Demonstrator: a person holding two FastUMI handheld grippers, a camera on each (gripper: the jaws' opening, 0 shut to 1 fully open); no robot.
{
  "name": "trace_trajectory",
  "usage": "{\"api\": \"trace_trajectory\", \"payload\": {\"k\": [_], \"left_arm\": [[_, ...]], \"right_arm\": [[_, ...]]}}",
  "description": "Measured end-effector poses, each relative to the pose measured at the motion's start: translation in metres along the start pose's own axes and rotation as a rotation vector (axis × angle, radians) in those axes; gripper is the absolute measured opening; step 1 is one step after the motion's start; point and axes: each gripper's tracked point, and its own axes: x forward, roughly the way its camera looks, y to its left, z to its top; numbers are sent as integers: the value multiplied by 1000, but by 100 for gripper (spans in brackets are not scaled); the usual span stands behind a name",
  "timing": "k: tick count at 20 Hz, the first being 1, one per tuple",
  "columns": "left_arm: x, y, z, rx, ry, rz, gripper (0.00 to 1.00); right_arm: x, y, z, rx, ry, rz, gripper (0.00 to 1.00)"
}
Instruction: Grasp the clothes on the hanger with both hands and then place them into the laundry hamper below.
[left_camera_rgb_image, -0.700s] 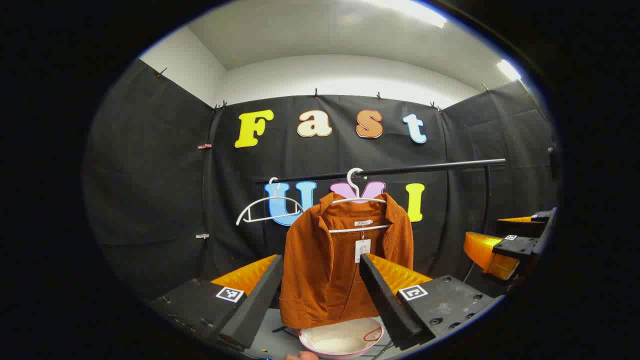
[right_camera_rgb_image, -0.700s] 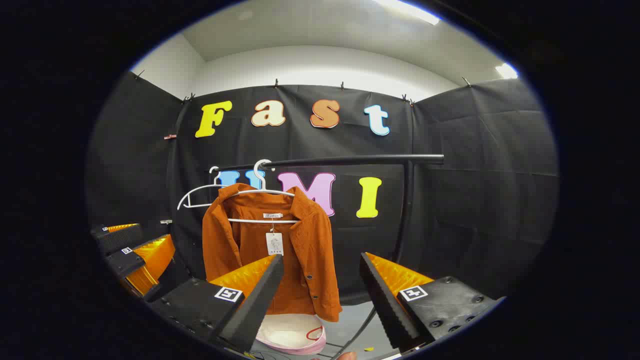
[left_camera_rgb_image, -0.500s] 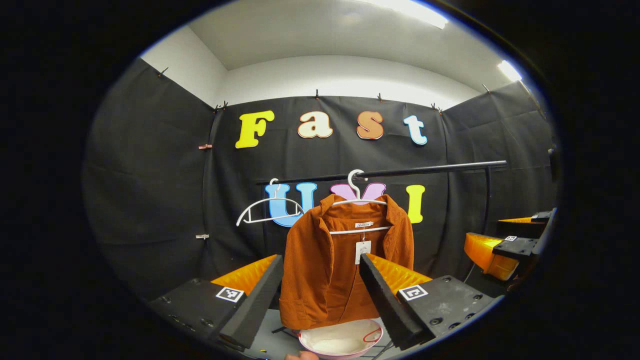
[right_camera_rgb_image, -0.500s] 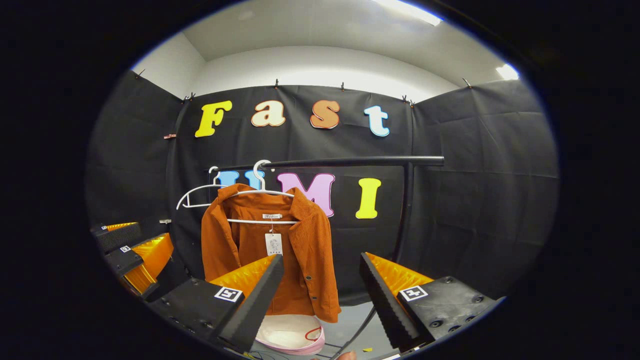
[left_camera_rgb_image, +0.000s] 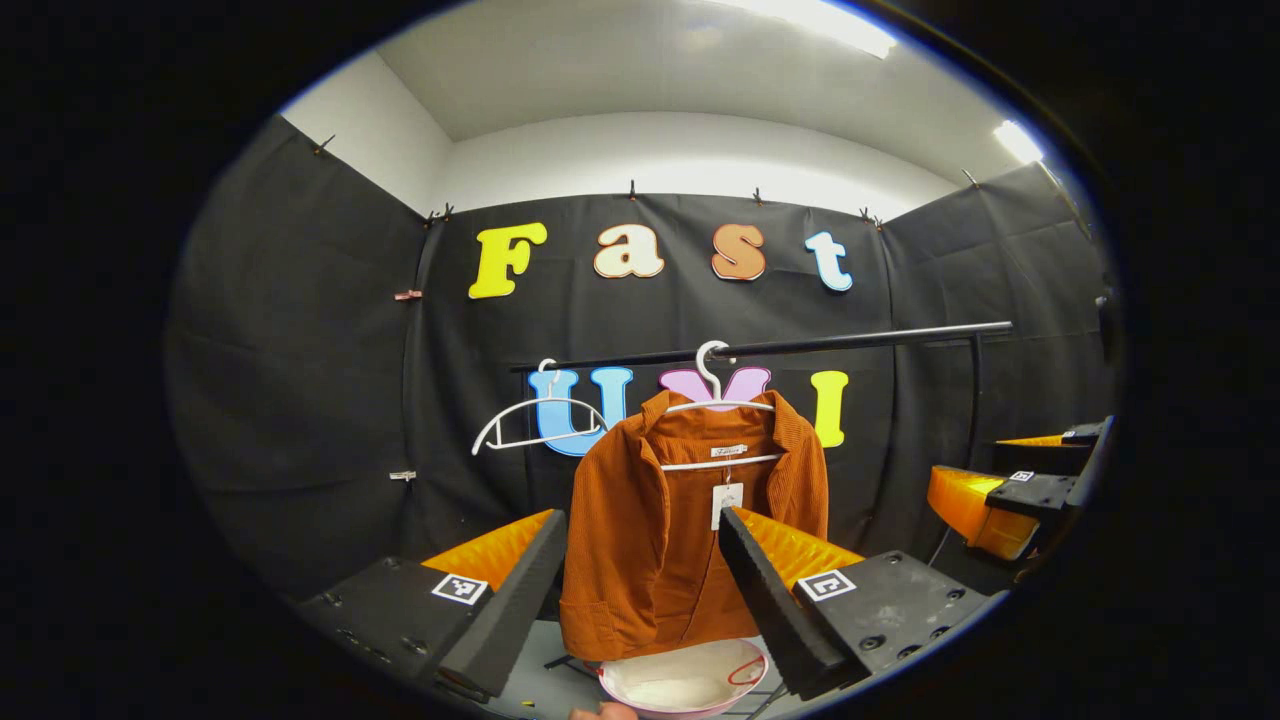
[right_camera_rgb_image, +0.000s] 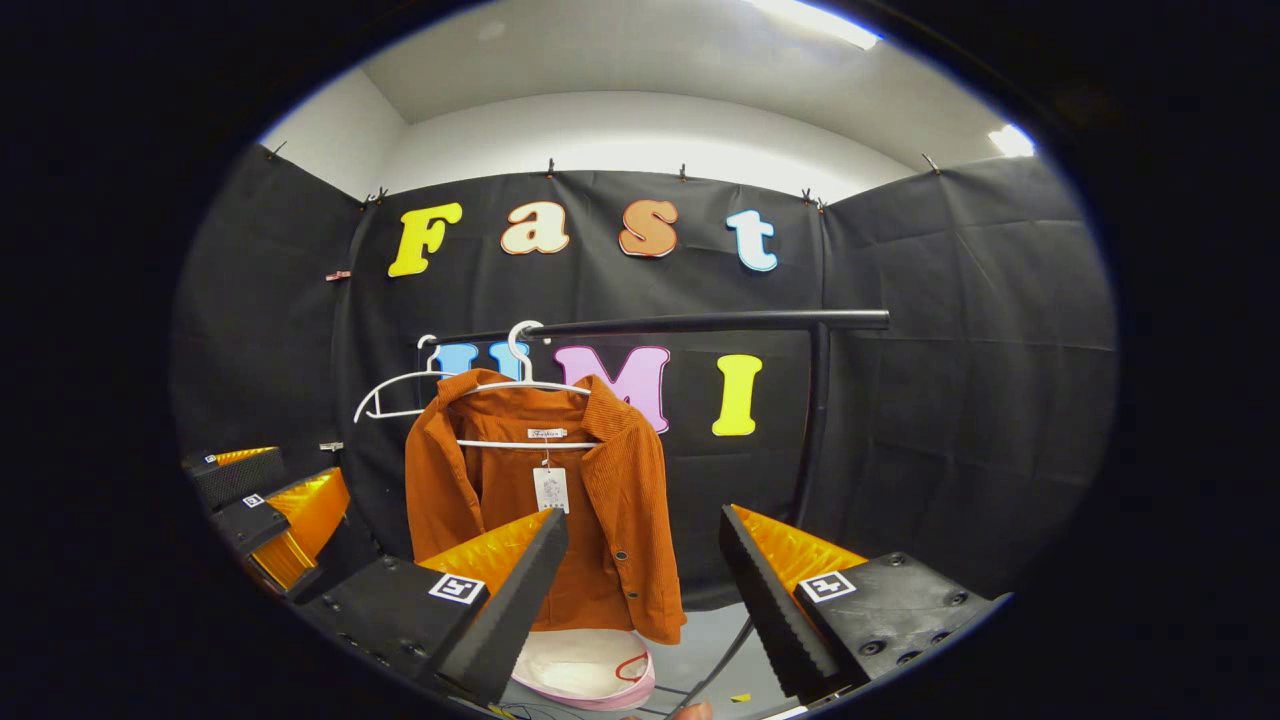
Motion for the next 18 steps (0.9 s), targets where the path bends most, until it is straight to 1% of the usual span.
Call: {"api": "trace_trajectory", "payload": {"k": [5, 7, 8, 9, 12, 13, 14, 17, 18], "left_arm": [[5, -2, -4, -8, 1, -30, 96], [9, -4, -6, -17, -6, -50, 97], [15, -4, -7, -15, -13, -56, 99], [24, -4, -11, -9, -16, -58, 98], [68, -10, -14, 1, -14, -58, 96], [81, -15, -15, 6, -20, -58, 98], [95, -19, -16, 11, -24, -52, 96], [147, -19, -26, 19, -32, 2, 96], [162, -18, -32, 23, -27, 22, 97]], "right_arm": [[2, 10, -2, 2, -7, -4, 98], [9, 9, -1, -1, -25, -16, 99], [14, 8, -2, -2, -34, -24, 98], [20, 8, -2, -5, -38, -29, 99], [40, 6, -7, -18, -31, -28, 98], [47, 5, -7, -17, -36, -25, 98], [54, 3, -8, -13, -41, -22, 98], [83, 5, -16, 4, -45, 10, 98], [95, 9, -23, 9, -37, 33, 99]]}}
